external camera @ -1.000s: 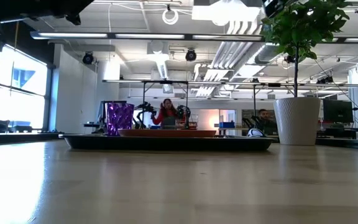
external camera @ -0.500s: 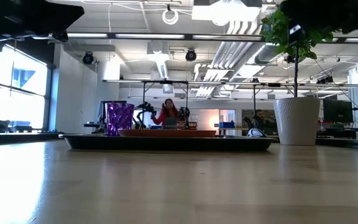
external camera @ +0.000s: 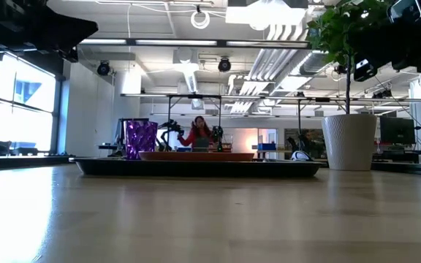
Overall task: Pick and place plate/cup/fork/spoon on tray
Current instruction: Return to Home Position
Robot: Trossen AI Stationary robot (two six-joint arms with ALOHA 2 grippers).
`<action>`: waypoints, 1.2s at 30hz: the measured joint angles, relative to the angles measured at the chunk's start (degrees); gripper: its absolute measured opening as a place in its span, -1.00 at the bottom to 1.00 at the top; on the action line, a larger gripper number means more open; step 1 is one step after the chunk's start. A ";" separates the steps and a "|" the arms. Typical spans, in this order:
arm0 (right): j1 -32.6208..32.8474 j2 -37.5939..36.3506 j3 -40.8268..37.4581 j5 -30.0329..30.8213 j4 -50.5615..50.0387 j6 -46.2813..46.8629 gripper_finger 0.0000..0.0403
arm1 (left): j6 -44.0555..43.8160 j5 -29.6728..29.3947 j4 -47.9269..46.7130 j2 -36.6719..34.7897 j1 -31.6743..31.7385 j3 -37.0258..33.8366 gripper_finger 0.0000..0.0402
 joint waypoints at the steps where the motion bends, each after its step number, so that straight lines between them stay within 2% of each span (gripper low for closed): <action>1: -0.08 0.07 0.00 0.00 -0.38 0.44 -1.00 | -0.71 0.12 -0.18 0.02 0.02 0.00 -1.00; 12: -0.06 0.46 0.00 -0.42 0.07 -0.17 -1.00 | -0.14 -0.39 -2.31 0.02 0.32 -0.30 -1.00; 17: -0.04 0.46 0.00 -0.42 -0.28 -0.06 -1.00 | -1.52 2.44 4.52 -0.61 0.44 -4.56 -1.00; 25: -0.06 0.46 -0.02 2.07 -2.59 -0.48 -1.00 | -0.98 1.98 -0.92 -0.68 0.44 -4.37 -1.00; 28: -0.06 0.46 -0.02 2.43 -5.45 -0.04 -1.00 | -1.54 -2.90 -9.16 -0.45 0.44 -4.50 -1.00; 32: -0.06 0.48 -0.02 2.41 -8.76 -0.03 -1.00 | -3.67 -3.44 -8.89 1.20 0.70 -4.46 -1.00; 36: -0.06 0.44 -0.02 1.11 -7.48 -1.68 -1.00 | -3.14 -3.46 -8.71 1.13 0.70 -4.46 -1.00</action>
